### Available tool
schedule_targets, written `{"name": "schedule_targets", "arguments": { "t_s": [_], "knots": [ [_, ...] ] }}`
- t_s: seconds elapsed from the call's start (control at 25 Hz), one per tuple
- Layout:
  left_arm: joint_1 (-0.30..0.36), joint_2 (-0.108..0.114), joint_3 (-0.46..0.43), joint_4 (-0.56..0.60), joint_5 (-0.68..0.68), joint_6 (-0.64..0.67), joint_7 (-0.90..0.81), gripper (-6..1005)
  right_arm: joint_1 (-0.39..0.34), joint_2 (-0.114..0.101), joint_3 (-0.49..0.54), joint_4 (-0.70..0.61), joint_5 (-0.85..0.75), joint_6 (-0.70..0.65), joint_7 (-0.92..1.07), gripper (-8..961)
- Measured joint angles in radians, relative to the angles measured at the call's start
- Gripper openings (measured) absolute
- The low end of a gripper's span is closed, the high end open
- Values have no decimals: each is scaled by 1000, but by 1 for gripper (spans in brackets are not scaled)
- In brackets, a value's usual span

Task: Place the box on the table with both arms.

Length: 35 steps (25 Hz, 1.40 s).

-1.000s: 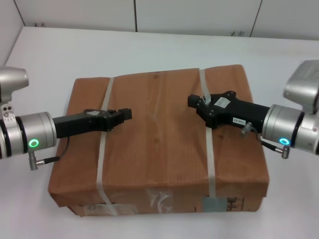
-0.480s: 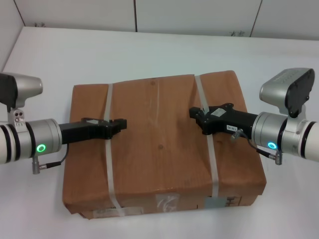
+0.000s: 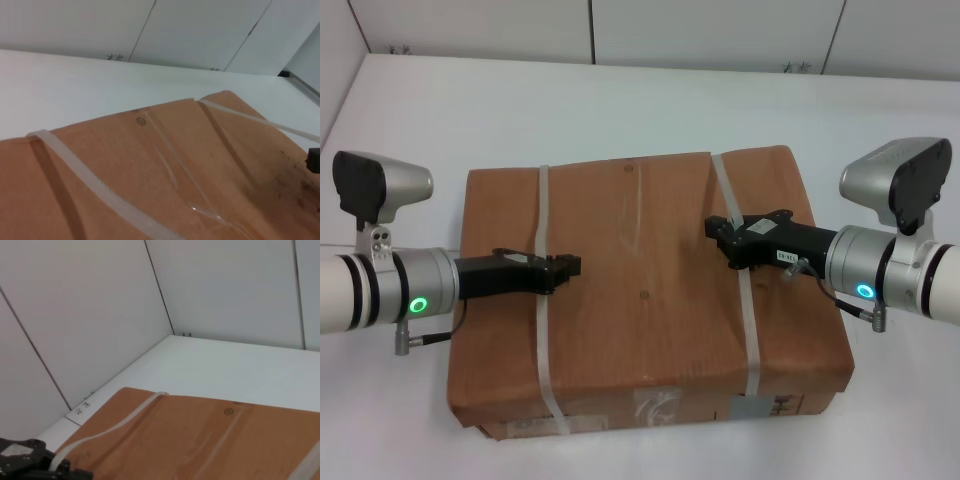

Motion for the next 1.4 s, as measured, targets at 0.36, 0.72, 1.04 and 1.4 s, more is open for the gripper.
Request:
{"name": "schedule_targets", "arguments": {
  "t_s": [0.36,0.72,1.04,1.4],
  "knots": [
    [-2,0,-5,1,-6,-1,2,134,-5,0,2,1,1,37,2,32],
    [3,-7,-11,-7,-13,-21,32,302,-23,0,64,0,5,91,3,327],
    [14,-9,-10,-7,-45,-4,69,576,-67,0,102,-9,5,95,-1,670],
    [42,10,-11,-9,-90,50,84,710,-89,-2,144,-49,5,53,4,744]
  ]
}}
